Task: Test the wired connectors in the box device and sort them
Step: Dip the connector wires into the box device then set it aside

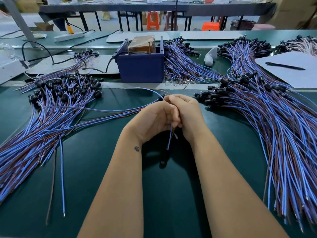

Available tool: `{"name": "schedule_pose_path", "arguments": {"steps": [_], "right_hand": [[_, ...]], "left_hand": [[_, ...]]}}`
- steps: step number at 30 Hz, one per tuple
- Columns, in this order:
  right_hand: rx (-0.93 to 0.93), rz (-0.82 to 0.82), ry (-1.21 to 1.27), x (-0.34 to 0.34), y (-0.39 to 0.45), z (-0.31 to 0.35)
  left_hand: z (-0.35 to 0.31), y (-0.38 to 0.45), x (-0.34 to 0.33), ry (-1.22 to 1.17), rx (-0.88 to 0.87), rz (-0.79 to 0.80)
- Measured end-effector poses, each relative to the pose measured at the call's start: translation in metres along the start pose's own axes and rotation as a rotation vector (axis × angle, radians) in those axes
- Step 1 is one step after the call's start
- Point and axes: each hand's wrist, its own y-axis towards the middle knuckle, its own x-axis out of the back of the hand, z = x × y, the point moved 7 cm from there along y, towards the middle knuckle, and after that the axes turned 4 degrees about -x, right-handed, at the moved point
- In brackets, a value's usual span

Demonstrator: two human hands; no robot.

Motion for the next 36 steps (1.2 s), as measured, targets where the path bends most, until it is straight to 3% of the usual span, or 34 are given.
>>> {"name": "schedule_pose_path", "arguments": {"steps": [3,5,9,11,15,19,29,36], "right_hand": [[-0.002,-0.046,0.154,0.006,0.003,0.002],[0.014,-0.088,0.287,0.012,0.004,0.004],[0.072,-0.107,0.299,0.014,0.007,0.006],[0.104,-0.119,0.145,0.007,0.005,0.005],[0.191,-0.115,-0.150,-0.010,0.000,0.001],[0.251,-0.180,-0.393,-0.010,-0.002,0.003],[0.209,-0.260,-0.255,0.000,-0.004,0.005],[0.209,-0.267,-0.208,0.001,-0.004,0.005]], "left_hand": [[0.001,-0.003,-0.004,0.019,0.004,0.139],[0.000,-0.002,0.004,0.008,-0.014,0.094],[-0.004,-0.001,0.049,0.079,-0.088,-0.445],[-0.003,-0.001,0.059,0.141,-0.118,-0.581],[-0.003,-0.001,0.053,0.235,-0.158,-0.598],[-0.007,-0.004,0.059,0.296,-0.200,-0.722],[-0.011,-0.021,0.084,0.387,-0.249,-1.012],[-0.011,-0.025,0.086,0.451,-0.200,-1.043]]}}
